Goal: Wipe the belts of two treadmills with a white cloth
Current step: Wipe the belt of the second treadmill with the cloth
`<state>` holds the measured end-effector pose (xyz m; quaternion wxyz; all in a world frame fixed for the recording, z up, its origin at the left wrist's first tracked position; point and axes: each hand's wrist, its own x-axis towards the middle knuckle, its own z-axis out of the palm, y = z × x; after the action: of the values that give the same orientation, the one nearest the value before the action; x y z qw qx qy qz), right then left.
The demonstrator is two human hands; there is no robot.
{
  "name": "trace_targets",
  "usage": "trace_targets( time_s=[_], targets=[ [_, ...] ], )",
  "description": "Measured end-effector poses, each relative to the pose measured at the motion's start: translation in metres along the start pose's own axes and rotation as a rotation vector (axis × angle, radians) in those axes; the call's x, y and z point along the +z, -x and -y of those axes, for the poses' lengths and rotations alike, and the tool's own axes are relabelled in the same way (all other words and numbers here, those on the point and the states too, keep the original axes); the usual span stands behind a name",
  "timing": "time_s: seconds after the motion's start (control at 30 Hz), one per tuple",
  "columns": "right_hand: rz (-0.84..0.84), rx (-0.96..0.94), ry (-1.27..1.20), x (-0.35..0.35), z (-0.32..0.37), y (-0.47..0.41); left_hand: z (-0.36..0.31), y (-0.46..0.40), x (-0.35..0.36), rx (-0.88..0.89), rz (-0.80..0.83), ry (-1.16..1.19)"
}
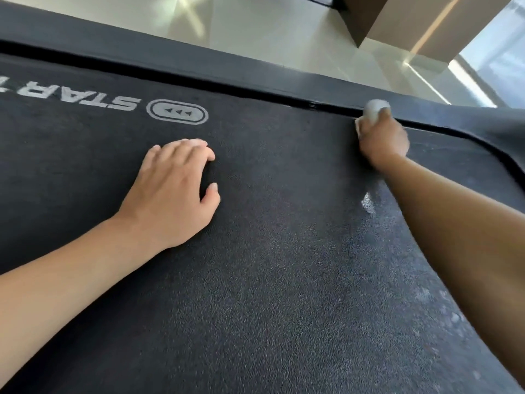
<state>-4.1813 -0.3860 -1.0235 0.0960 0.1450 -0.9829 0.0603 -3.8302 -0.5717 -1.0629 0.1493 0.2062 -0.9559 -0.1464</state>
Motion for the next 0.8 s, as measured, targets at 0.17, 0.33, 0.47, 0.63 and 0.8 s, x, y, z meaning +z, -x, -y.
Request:
trace_targets(
  time_s=[0.17, 0.33, 0.47, 0.63, 0.8],
  targets=[
    [0.008, -0.213, -0.039, 0.013, 0.123, 0.027, -0.001, 0.000, 0.000, -0.005, -0.003, -0.007],
    [0.216, -0.786, -0.240, 0.010, 0.254, 0.116, 0.002, 0.001, -0.006, -0.025, 0.032, 0.012],
    [0.171, -0.613, -0.160, 0.013, 0.181, 0.068, 0.005, 0.003, -0.003, -0.011, 0.028, -0.006],
    [0.018, -0.079, -0.082, 0.008, 0.017, 0.005, 0.001, 0.000, -0.003, -0.002, 0.011, -0.010],
    [0.046, -0.312, -0.141, -0.003, 0.060, 0.088, 0.000, 0.000, -0.004, -0.006, 0.000, 0.013]
  ],
)
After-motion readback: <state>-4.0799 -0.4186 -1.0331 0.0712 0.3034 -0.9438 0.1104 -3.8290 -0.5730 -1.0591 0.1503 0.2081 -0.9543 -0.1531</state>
